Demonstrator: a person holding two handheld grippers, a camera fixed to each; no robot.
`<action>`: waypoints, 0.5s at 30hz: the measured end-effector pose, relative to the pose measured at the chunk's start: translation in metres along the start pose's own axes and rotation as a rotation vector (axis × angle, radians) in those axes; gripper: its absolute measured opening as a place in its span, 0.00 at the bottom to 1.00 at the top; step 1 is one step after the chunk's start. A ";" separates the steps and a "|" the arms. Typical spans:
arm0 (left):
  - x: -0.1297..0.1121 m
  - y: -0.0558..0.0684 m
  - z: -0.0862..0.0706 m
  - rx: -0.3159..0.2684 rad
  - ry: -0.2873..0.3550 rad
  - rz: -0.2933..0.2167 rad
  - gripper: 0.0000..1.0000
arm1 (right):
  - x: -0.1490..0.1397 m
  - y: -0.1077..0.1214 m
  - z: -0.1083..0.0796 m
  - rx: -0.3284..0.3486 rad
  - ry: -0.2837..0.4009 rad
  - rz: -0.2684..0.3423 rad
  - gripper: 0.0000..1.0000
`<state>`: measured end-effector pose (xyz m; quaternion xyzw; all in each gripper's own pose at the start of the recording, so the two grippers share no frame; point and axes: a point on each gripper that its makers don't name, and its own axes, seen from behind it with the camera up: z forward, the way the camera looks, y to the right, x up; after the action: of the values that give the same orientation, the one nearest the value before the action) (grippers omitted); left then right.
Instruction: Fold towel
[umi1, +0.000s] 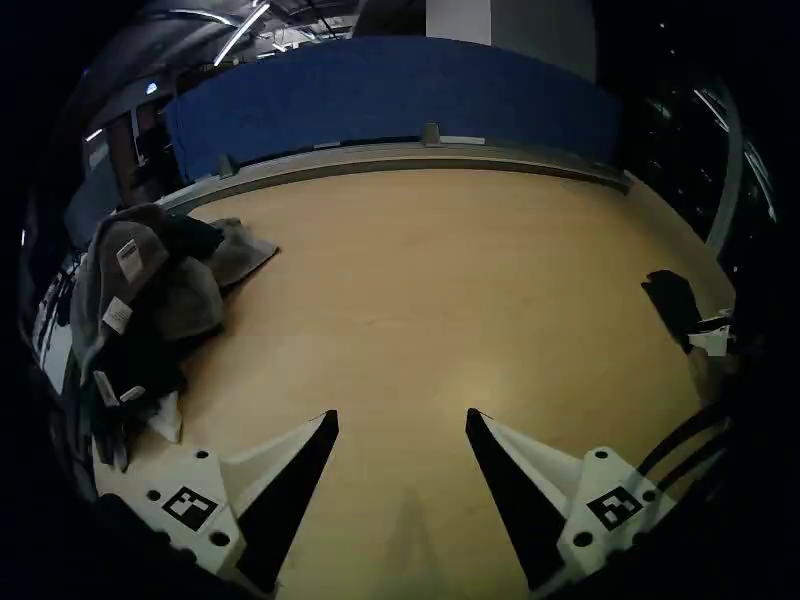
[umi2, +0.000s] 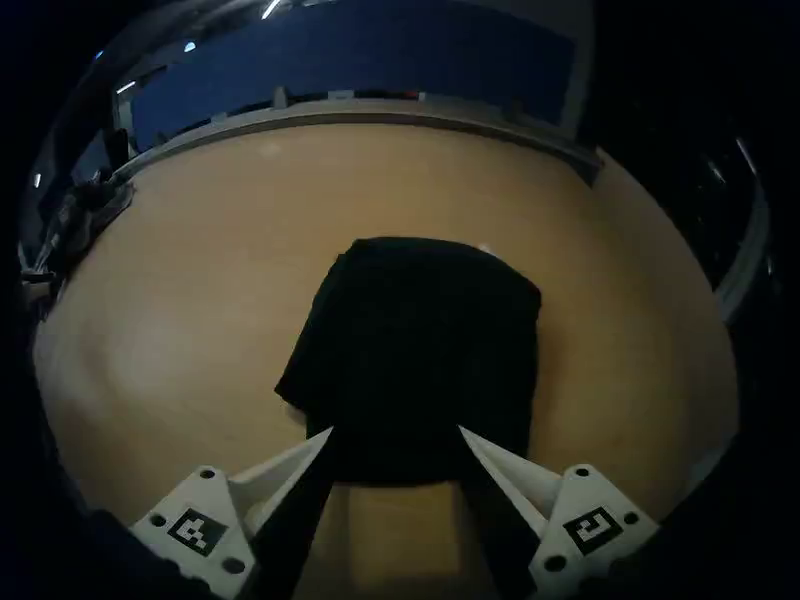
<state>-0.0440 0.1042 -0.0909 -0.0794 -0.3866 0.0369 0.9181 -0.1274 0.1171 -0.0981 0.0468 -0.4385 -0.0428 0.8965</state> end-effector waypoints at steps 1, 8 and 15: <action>0.000 0.000 0.000 0.000 0.000 0.001 0.95 | 0.000 0.000 0.000 0.001 0.005 -0.001 0.78; 0.003 0.000 0.000 0.001 0.003 -0.001 0.95 | -0.002 0.000 -0.003 0.019 0.013 -0.008 0.77; 0.004 -0.001 0.000 0.004 0.003 0.000 0.95 | 0.030 0.002 -0.012 0.023 0.071 0.001 0.83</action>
<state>-0.0413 0.1040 -0.0874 -0.0778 -0.3854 0.0377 0.9187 -0.0997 0.1157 -0.0815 0.0585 -0.4069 -0.0353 0.9109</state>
